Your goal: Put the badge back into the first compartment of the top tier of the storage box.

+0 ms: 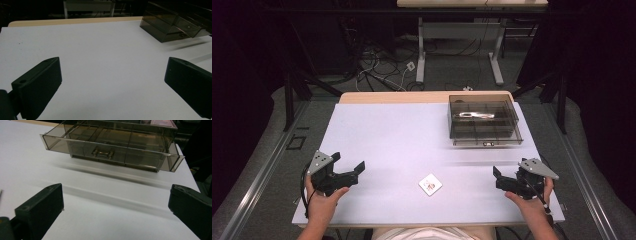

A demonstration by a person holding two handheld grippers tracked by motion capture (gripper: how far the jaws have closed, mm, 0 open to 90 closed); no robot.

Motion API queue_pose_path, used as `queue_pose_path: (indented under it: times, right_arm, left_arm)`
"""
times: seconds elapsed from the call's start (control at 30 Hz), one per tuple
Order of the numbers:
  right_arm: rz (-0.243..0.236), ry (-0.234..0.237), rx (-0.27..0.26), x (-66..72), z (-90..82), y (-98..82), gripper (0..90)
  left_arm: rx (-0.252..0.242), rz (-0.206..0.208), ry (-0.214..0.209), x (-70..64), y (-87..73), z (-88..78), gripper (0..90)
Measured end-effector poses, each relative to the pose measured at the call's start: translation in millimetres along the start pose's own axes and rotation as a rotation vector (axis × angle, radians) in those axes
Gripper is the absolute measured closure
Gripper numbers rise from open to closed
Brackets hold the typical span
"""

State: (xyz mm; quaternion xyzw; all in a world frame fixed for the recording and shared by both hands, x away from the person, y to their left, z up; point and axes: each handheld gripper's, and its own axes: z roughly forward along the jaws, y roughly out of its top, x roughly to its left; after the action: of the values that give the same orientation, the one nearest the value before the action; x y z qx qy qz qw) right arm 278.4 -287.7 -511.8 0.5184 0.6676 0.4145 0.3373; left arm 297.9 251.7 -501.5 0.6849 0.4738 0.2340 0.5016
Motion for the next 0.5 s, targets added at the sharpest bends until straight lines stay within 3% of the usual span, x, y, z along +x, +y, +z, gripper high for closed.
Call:
queue_pose_path:
  times: [0.27, 0.37, 0.5]
  right_arm:
    - [-0.021, 0.013, 0.004, 4.7, 2.7, 1.0, 0.0]
    - [-0.004, 0.030, 0.023, 7.2, 3.6, 2.0, 0.0]
    - [-0.006, 0.050, 0.011, 12.4, 3.7, 3.0, 0.0]
  left_arm:
    - [0.019, 0.010, -0.010, -1.3, -1.2, 0.4, 1.0]
    - [0.022, 0.008, -0.018, -1.5, -1.1, -1.3, 1.0]
    - [0.017, 0.005, -0.019, -1.8, -1.5, -3.7, 1.0]
